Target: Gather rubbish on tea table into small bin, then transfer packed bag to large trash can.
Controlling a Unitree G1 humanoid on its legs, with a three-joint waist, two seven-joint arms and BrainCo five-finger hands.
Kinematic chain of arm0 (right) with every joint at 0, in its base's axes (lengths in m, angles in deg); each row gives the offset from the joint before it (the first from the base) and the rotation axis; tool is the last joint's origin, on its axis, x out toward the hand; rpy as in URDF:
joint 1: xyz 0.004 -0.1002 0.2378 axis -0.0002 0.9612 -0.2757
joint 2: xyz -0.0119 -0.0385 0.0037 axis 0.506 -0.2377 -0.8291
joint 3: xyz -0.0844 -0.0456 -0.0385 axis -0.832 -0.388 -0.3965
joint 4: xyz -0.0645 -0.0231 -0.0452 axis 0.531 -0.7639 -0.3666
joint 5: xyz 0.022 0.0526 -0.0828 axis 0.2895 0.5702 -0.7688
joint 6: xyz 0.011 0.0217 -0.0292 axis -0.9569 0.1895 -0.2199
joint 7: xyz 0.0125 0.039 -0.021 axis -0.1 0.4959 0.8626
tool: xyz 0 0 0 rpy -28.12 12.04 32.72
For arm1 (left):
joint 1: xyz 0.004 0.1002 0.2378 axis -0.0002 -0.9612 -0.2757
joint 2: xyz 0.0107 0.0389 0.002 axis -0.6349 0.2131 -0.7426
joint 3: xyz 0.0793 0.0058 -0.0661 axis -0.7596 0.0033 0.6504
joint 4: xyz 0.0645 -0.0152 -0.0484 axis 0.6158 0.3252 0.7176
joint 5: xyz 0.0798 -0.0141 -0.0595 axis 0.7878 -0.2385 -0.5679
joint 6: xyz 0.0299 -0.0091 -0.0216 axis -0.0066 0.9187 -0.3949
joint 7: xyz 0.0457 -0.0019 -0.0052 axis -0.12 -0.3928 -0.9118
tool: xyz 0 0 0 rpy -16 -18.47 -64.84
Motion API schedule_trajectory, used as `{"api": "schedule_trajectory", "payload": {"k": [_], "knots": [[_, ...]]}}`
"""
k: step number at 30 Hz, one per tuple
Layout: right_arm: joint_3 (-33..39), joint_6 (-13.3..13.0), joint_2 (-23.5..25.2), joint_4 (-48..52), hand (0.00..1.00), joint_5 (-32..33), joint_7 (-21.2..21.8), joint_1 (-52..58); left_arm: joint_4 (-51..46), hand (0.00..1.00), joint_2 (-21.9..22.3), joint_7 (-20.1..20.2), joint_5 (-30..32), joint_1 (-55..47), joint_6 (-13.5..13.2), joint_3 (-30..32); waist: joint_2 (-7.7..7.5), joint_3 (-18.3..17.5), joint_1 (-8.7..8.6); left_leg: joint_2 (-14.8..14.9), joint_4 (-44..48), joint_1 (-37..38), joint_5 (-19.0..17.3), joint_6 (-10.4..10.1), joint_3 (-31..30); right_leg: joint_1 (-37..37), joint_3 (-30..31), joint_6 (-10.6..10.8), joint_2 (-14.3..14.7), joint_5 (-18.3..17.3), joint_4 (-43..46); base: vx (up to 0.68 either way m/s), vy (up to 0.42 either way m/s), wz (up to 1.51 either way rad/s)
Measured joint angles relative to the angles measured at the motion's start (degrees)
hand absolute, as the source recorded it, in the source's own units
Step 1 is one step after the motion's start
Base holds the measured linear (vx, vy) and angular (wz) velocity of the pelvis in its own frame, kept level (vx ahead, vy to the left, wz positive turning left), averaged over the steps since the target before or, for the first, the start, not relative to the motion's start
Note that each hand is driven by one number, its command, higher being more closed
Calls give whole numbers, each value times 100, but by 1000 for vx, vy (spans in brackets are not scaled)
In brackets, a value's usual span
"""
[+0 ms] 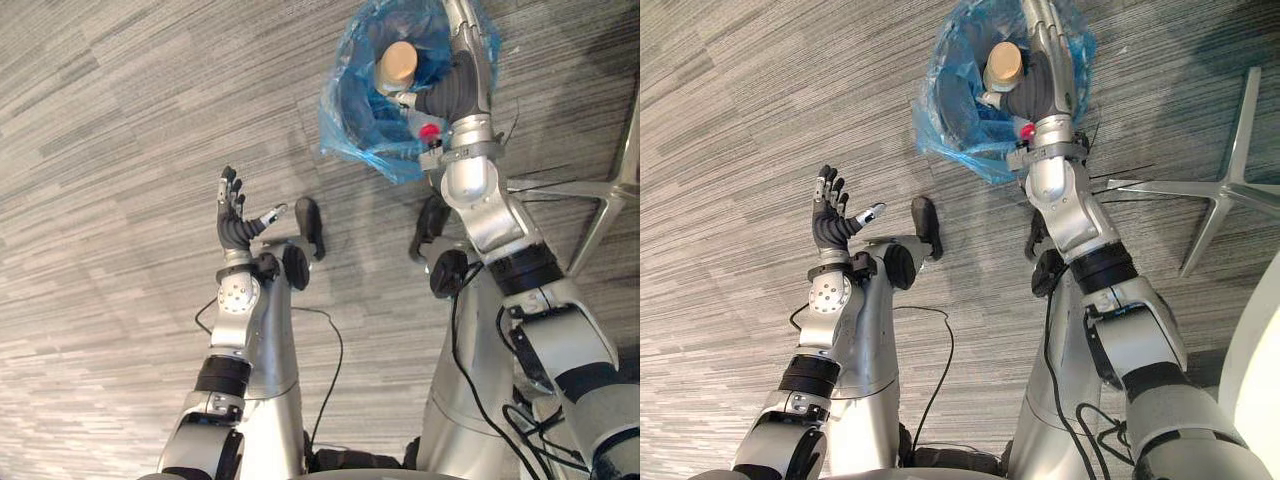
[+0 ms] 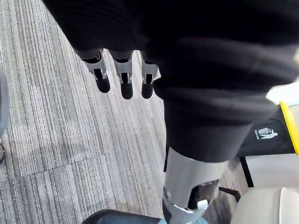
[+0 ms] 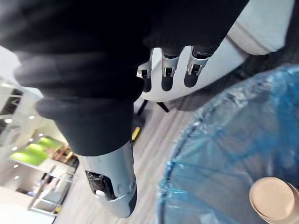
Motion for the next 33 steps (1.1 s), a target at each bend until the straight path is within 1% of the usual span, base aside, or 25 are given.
{"api": "schedule_trajectory", "payload": {"k": [2,5,6,8,10,12,13,15,18,20,23,27,33], "knots": [[-128,-76,98,60,0,-236,10,342,99,0,-37,3,103,-2,18,36,-91,-5,-73,9,-80,111,-21,18,5,126,-21,-5,8,-2,-93,-21,33,-5],[-336,-85,160,20,0,-629,131,731,203,0,-54,6,221,-3,9,37,-106,-3,-97,40,-259,211,-6,-41,22,267,-91,-22,14,-10,-292,-20,34,1],[-453,-85,208,-253,0,-840,198,778,263,0,-65,6,274,-3,9,35,-115,-8,-103,51,-301,255,1,-48,54,313,-86,-15,12,-2,-321,-5,33,7],[-608,-77,267,-558,0,-1011,293,752,279,0,-86,5,274,-3,7,34,-124,-10,-86,72,-327,270,22,-25,91,322,-79,-23,11,28,-342,2,14,3],[-674,-70,344,-1004,0,-1131,397,657,279,0,-91,5,274,-2,6,30,-125,-9,-79,80,-329,269,41,-49,110,316,-77,-28,6,31,-342,0,0,0],[-770,-53,477,-1632,0,-1230,512,493,278,0,-97,5,269,7,11,25,-125,-9,-72,79,-348,254,42,-49,124,290,-71,-30,0,27,-341,34,30,1],[-804,-44,507,-1781,100,-1229,519,429,278,0,-98,5,265,11,14,25,-125,-9,-70,78,-357,249,42,-49,125,283,-72,-30,-2,26,-342,27,24,3],[-848,-2,550,-2353,100,-1228,591,180,278,0,-107,5,261,33,23,24,-125,-9,-61,56,-387,225,42,-49,114,255,-85,-46,-24,8,-326,20,22,7],[-837,125,545,-2817,100,-1204,686,-94,275,0,-149,7,162,171,23,20,-123,-10,-33,2,-369,77,43,-52,80,93,-105,-58,-92,-50,-210,5,18,15],[-828,171,538,-3030,100,-1129,762,-337,273,0,-247,14,121,296,23,19,-123,-10,-10,-8,-320,-51,51,-65,45,-30,-119,6,-105,-93,-123,-10,13,8],[-815,175,429,-3247,100,-825,781,-493,231,0,-257,32,35,374,21,21,-122,-10,92,-46,-243,-155,52,-69,-3,-146,-140,-79,-156,-176,37,-15,11,14],[-817,162,350,-3237,100,-561,846,-519,226,0,-268,135,36,374,22,19,-120,-11,87,-83,-237,-167,61,-85,-58,-149,-167,-27,-186,-247,87,-4,8,8],[-776,155,333,-2936,100,-538,875,-513,205,0,-268,136,49,374,75,19,-118,-13,96,-80,-203,-171,62,-86,-62,-131,-172,-27,-185,-246,81,-3,23,-1]]}}
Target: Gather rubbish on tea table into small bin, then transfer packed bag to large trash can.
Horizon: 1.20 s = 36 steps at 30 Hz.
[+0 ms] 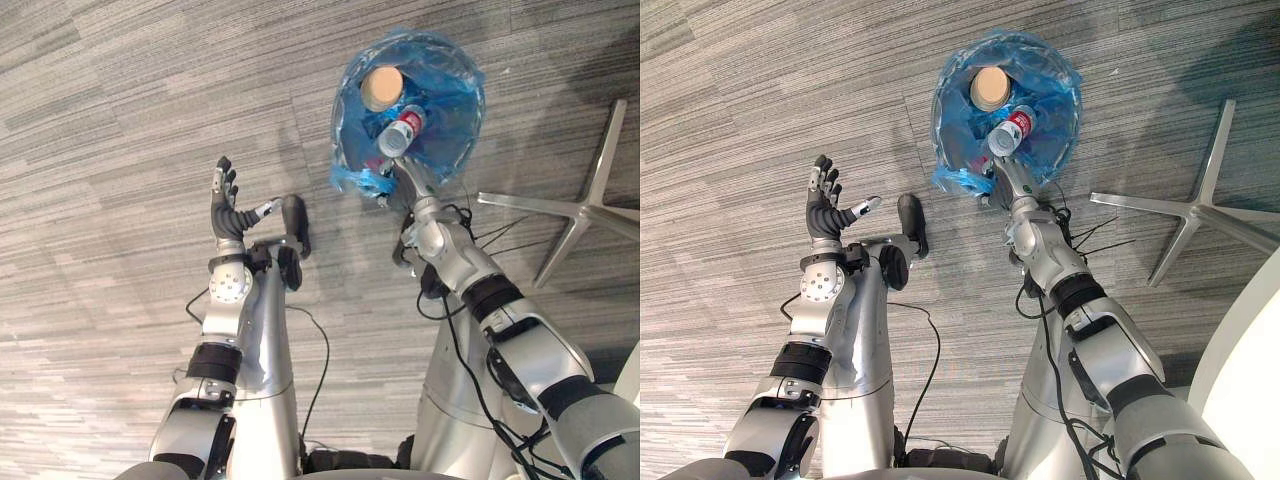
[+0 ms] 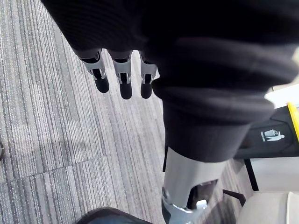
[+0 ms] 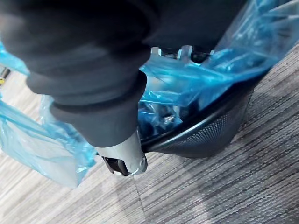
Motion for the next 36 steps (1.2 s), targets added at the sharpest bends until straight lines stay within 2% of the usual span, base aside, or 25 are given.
{"api": "schedule_trajectory", "payload": {"k": [4,7,10,13,16,18,19,21,23,25,26,28,29,32,35,36], "knots": [[189,27,18,456,100,48,-26,173,92,0,0,0,149,0,40,-23,0,0,-4,18,31,97,0,1,-70,187,-80,-87,13,52,-52,2,34,-4],[362,31,48,855,100,101,-43,399,465,0,39,1,335,-1,61,-116,-5,-3,-7,52,-51,436,1,0,-88,567,-131,-95,42,59,-177,-9,22,-6],[434,7,221,1364,100,129,-43,664,792,0,122,14,450,-83,150,-121,-22,-13,-22,93,-340,930,9,-8,-43,1043,-158,-87,113,91,-481,-33,18,-8],[470,14,435,1745,100,365,-10,1195,805,0,317,87,520,-486,221,-257,-29,-17,-26,94,-721,1594,65,-98,-28,1714,-254,-88,131,103,-808,0,-10,4],[579,9,748,2138,100,748,118,1896,867,0,347,142,568,-892,308,-364,-109,-59,-30,93,-1229,2536,146,-130,88,2596,-309,-224,166,186,-1244,62,-34,-2],[588,9,920,2262,100,916,148,2268,932,0,346,193,604,-1159,321,-406,-253,-212,-34,96,-1565,3140,176,-148,182,3135,-306,-312,190,248,-1553,98,-42,-13],[616,5,1015,2403,100,1033,209,2632,1093,0,372,258,700,-1330,328,-440,-336,-426,-54,93,-1847,3569,204,-157,224,3571,-345,-274,208,285,-1839,112,-10,-2],[657,-6,1064,2559,100,1187,280,2941,1276,0,434,267,779,-1433,361,-463,-369,-509,-70,84,-2147,4071,239,-158,230,4136,-440,-227,228,336,-2192,121,22,4],[659,-54,1302,2796,100,1362,374,3435,1527,0,471,348,805,-1759,390,-461,-515,-881,-63,78,-2667,4759,308,-138,320,4836,-466,-171,299,470,-2787,127,53,-6],[665,-128,1466,2893,100,1464,406,3693,1662,0,473,370,845,-1925,398,-460,-581,-1074,-66,43,-3016,5177,393,-134,389,5248,-486,-106,312,563,-3150,149,64,-1],[671,-220,1620,2912,100,1668,496,3961,1798,0,517,371,893,-2108,403,-457,-605,-1346,-106,-24,-3415,5562,500,-97,422,5657,-531,-65,315,684,-3569,185,75,5],[665,-241,1686,2912,100,1819,545,4100,1880,0,507,371,896,-2231,400,-459,-608,-1499,-127,-50,-3713,5847,568,-113,473,5938,-529,-16,346,788,-3895,156,61,-5],[670,-243,1778,2942,100,1947,613,4235,2048,0,489,370,897,-2338,400,-460,-601,-1688,-154,-77,-4067,6183,661,-85,548,6265,-506,12,400,960,-4337,144,67,-16],[728,-275,1789,3220,100,2190,727,4393,2160,0,381,374,910,-2507,398,-491,-609,-1872,-180,-131,-4525,6666,790,-71,679,6725,-398,68,485,1231,-4948,131,63,-26],[851,-457,1682,3602,100,2558,869,4420,2152,0,244,385,952,-2701,387,-504,-600,-1977,-180,-117,-4792,7072,816,-41,908,7181,-199,97,614,1603,-5635,106,72,-49],[862,-522,1648,3818,100,2744,942,4392,2024,0,161,389,952,-2787,381,-502,-601,-1998,-182,-118,-4876,7270,816,-40,1058,7399,2,136,688,1863,-6028,45,89,-64]]}}
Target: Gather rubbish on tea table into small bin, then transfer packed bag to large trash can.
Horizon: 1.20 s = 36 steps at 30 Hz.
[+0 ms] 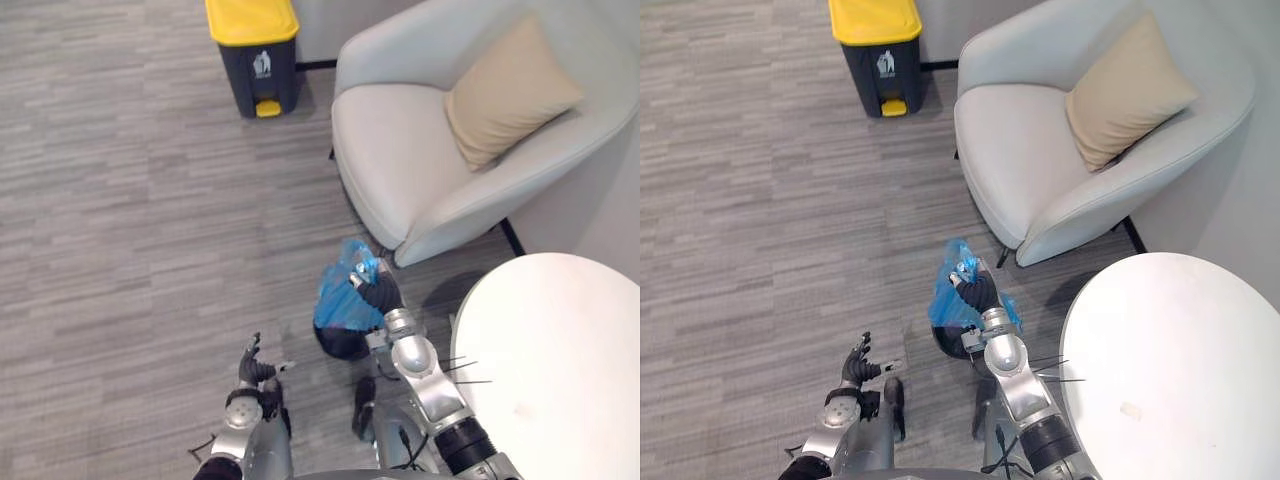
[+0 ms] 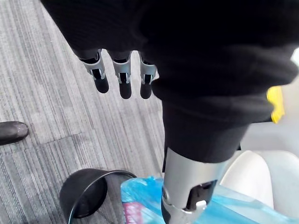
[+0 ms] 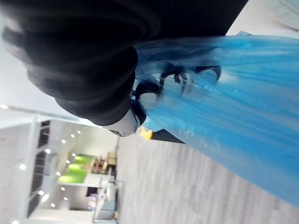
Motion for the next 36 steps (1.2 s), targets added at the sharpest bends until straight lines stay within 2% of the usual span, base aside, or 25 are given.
{"api": "schedule_trajectory", "payload": {"k": [3,5,6,7,8,9,10,11,12,13,14,15,16,17,19,20,22,23,24,26,27,28,31,33,36], "knots": [[-18,-165,6,175,100,185,72,-89,-718,0,-183,3,-5,-169,-7,-39,-9,-25,-13,-18,34,-7,-7,12,99,-5,203,35,-11,213,-189,-29,61,-41],[-14,-167,-23,180,100,242,74,-103,-1291,0,-228,9,-17,-161,-35,-38,1,-28,2,-67,212,-99,31,137,-61,-92,282,300,7,427,-28,-94,79,-5],[-28,-167,-96,210,100,281,94,-112,-1567,0,-205,37,-26,-179,-77,-14,60,-66,30,24,90,-133,85,240,-185,-59,463,533,77,464,-39,-107,52,35],[-3,-175,-98,298,100,325,72,-142,-1923,0,-217,109,-45,-139,-166,-20,108,-52,-47,-13,63,-121,78,279,-418,-273,626,326,9,-398,1368,-127,51,91],[89,-177,-102,331,100,424,57,-156,-2271,0,-221,124,-65,-191,-213,-72,53,-80,-42,-174,118,-93,146,287,-686,-218,851,496,-39,-1019,2651,-116,18,114],[91,-177,-117,366,100,433,59,-165,-2425,0,-220,123,-66,-236,-226,-77,50,-85,-33,-234,155,-83,159,288,-771,-111,955,610,-45,-1186,3022,-122,-56,109],[33,-186,-119,449,100,435,55,-213,-2757,0,-217,112,-66,-346,-245,-46,7,-157,93,-359,288,-179,171,287,-913,168,1139,599,-38,-1411,3303,-143,-152,72],[-6,-197,-166,541,100,421,46,-379,-3000,0,-218,95,-74,-422,-279,-25,-76,-248,245,-429,431,-376,203,253,-1003,381,1197,496,5,-1753,2926,-176,-163,62],[-15,-200,-208,587,100,417,40,-495,-3087,0,-206,95,-73,-450,-292,-41,-16,-249,295,-426,479,-507,274,242,-1070,441,1188,490,40,-1845,2669,-283,-144,47],[-16,-222,-312,714,100,415,26,-751,-3343,0,-141,99,-80,-575,-292,-130,145,-298,392,-391,263,-811,581,192,-1205,537,1089,397,125,-1914,1835,-279,-84,30],[-8,-246,-327,722,100,415,14,-859,-3470,0,-133,100,-91,-629,-297,-169,152,-303,433,-387,118,-898,722,165,-1227,572,1080,262,139,-1982,1549,-293,-81,30],[31,-294,-376,716,100,415,-35,-995,-3523,0,-101,108,-135,-593,-312,-268,267,-250,469,-347,-69,-991,934,142,-1328,574,1025,91,219,-2030,1344,-266,-95,42],[51,-297,-493,672,100,412,-113,-1051,-3655,0,-41,121,-201,-614,-315,-417,438,-206,436,-278,-408,-984,1213,109,-1526,508,850,15,343,-1922,1347,-349,-136,58],[50,-273,-580,590,100,401,-180,-1056,-3761,0,-27,124,-207,-632,-318,-553,494,-205,420,-234,-669,-922,1414,142,-1621,458,738,-73,419,-1869,1449,-412,-186,75],[51,-165,-690,571,100,398,-193,-1073,-4042,0,-71,134,-206,-548,-319,-708,527,-203,293,-86,-1086,-814,1174,244,-1372,431,411,-224,438,-1770,1518,-315,-136,82],[65,-165,-757,536,100,400,-189,-1168,-4108,0,-158,199,-204,-310,-345,-771,432,-155,165,-115,-646,-1004,936,513,-1111,393,152,-309,212,-1685,1448,-305,-57,96],[62,-159,-905,497,100,402,-180,-1330,-4075,0,-396,247,-188,108,-391,-943,397,-152,93,-221,346,-1101,908,540,-960,369,5,-288,11,-1522,1411,-261,-26,70],[39,-159,-985,496,100,416,-152,-1421,-4031,0,-524,252,-169,358,-440,-1024,439,-184,-6,-173,899,-1015,741,663,-839,348,-104,-270,-67,-1388,1324,-197,43,52],[34,-168,-1050,496,100,457,-61,-1459,-3883,0,-610,246,-124,660,-491,-1141,437,-195,-78,-117,1170,-830,303,502,-793,339,-214,-231,-152,-1271,1224,-207,74,54],[32,-167,-1112,493,100,475,39,-1500,-3603,0,-677,252,-24,1029,-524,-1350,456,-239,-164,-11,894,-440,46,277,-701,342,-318,-122,-199,-1054,930,-207,157,45],[-17,-168,-1092,454,100,474,90,-1583,-3255,0,-691,263,58,1369,-521,-1544,460,-265,-201,-18,-19,-107,12,-204,-552,346,-356,13,-222,-790,567,-192,197,41],[-66,-161,-1039,340,100,474,108,-1634,-3033,0,-739,286,92,1519,-496,-1661,345,-299,-230,-174,-406,-57,334,-115,-524,346,-380,59,-310,-566,315,-141,186,31],[-417,-54,-806,-140,100,467,283,-2066,-2752,0,-911,360,326,1621,-386,-1957,195,-361,-257,-443,-905,5,741,52,-491,509,-397,133,-443,-63,-366,-92,190,16],[-691,-34,-659,-335,100,464,316,-2316,-2699,0,-902,363,475,1623,-346,-2046,172,-375,-160,-533,-1066,107,838,123,-380,577,-261,121,-498,75,-539,-85,139,-10],[-846,46,-389,-665,100,464,317,-2652,-2688,0,-900,366,499,1640,-351,-2109,138,-397,-133,-552,-1245,155,918,139,-288,530,-152,94,-490,179,-621,-90,63,-16]]}}
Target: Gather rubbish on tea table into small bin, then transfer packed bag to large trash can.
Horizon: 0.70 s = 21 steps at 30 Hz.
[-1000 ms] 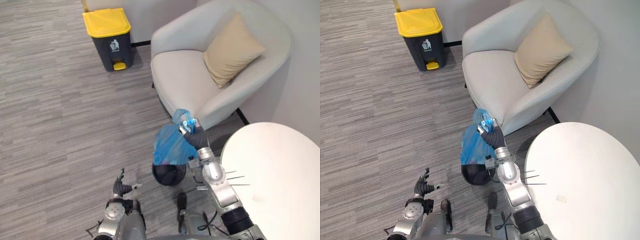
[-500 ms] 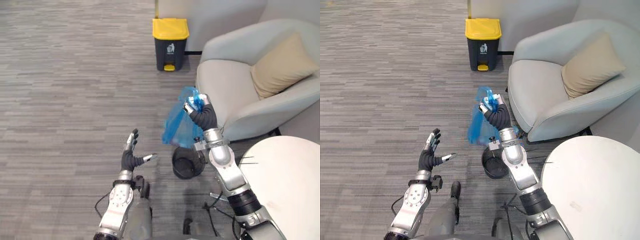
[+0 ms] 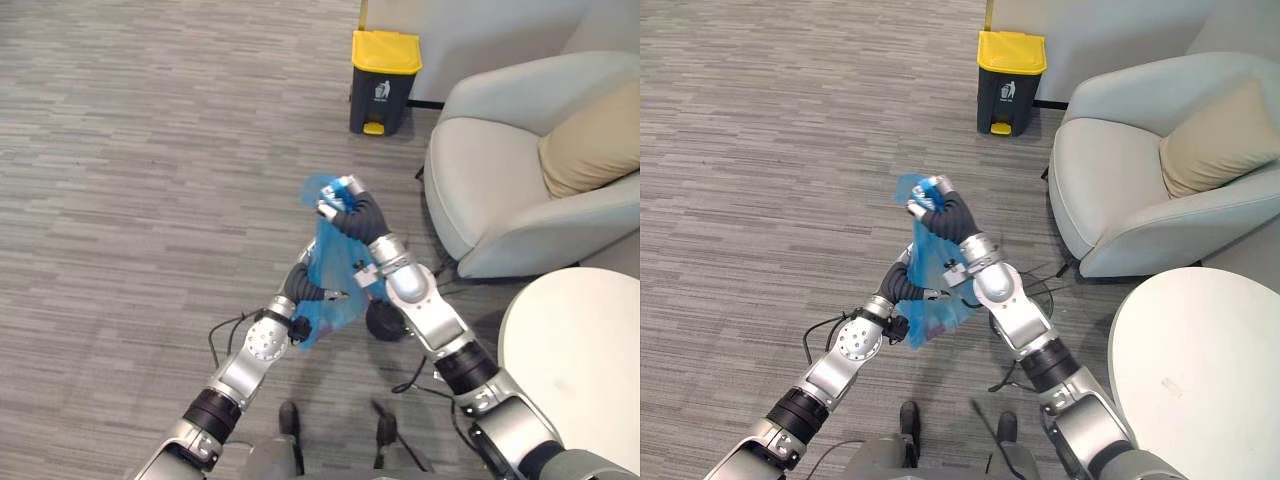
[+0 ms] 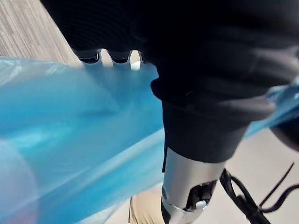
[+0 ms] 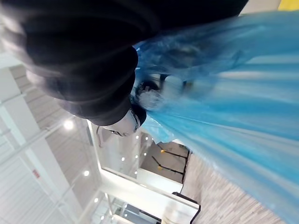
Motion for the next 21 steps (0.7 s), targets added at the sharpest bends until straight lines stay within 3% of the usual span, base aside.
{"api": "schedule_trajectory", "payload": {"k": [4,5,9,19,20,21], "knots": [[-112,241,109,-485,100,1,-1,-450,253,0,20,8,-1,66,-24,-152,-109,-70,1,52,-416,66,297,-41,89,-142,123,-18,116,82,-96,-87,-6,-14],[-128,317,110,-544,100,2,-1,-489,354,100,25,8,1,86,-18,-184,-122,-79,4,61,-546,127,373,-82,97,-144,141,-54,175,116,-120,-62,-25,-11],[-361,520,118,-543,100,43,0,-714,437,100,28,5,0,223,-33,-195,-135,-89,27,223,-804,297,538,-201,101,-111,202,-37,374,215,-197,-29,-42,-15],[-865,523,-87,-520,100,278,167,-969,453,100,20,-53,-6,437,-45,-191,-126,-103,2,515,-819,486,626,-334,92,88,232,-147,679,300,-313,-6,-38,-7],[-914,521,-93,-416,0,280,194,-969,453,100,25,-53,-6,437,-46,-194,-124,-105,-6,535,-820,491,624,-337,92,94,238,-148,696,300,-318,-20,-7,-3],[-980,513,-101,-307,0,281,245,-968,454,100,25,-73,-23,436,-42,-195,-124,-105,-8,550,-823,487,624,-338,93,95,246,-164,712,311,-343,-25,-5,-3]]}}
